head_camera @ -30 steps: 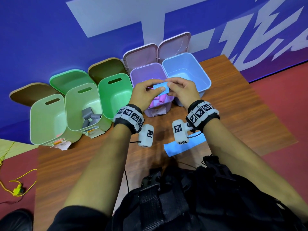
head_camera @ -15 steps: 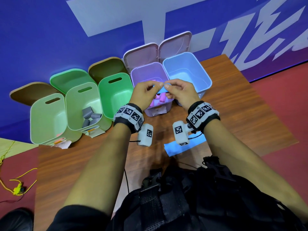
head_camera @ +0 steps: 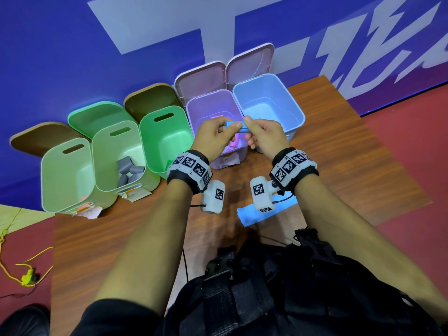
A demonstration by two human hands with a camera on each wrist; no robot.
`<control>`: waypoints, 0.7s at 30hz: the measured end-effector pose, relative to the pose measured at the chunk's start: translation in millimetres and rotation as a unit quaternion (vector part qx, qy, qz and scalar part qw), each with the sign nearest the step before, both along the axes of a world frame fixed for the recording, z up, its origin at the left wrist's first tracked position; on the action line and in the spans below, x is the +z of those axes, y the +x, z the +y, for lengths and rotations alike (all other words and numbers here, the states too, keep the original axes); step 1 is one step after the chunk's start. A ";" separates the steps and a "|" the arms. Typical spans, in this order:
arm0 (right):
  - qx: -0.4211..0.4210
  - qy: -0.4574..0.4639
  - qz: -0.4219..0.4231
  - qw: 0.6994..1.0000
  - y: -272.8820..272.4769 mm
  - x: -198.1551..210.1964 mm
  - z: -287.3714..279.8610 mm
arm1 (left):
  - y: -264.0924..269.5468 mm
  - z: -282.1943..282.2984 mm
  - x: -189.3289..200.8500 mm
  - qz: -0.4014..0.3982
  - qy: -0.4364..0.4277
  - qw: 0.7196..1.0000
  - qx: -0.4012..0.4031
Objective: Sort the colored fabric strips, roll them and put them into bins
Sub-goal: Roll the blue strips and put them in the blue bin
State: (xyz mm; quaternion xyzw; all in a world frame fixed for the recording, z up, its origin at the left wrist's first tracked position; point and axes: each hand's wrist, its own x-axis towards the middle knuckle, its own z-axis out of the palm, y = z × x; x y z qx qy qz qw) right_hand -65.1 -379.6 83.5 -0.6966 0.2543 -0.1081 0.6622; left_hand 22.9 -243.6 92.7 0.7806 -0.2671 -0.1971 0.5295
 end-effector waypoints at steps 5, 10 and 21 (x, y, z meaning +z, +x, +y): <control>0.001 0.061 -0.023 0.998 -6.4 -1.4 -7.2 | -2.1 -9.9 -2.5 0.009 0.013 1.000 0.005; 0.003 0.016 -0.013 1.000 -14.9 -8.1 -22.8 | -8.6 -24.7 -10.1 0.023 0.025 0.999 -0.004; -0.015 0.043 0.021 0.999 -17.3 -19.4 -78.4 | -14.1 -80.1 -26.8 0.106 -0.002 0.994 -0.006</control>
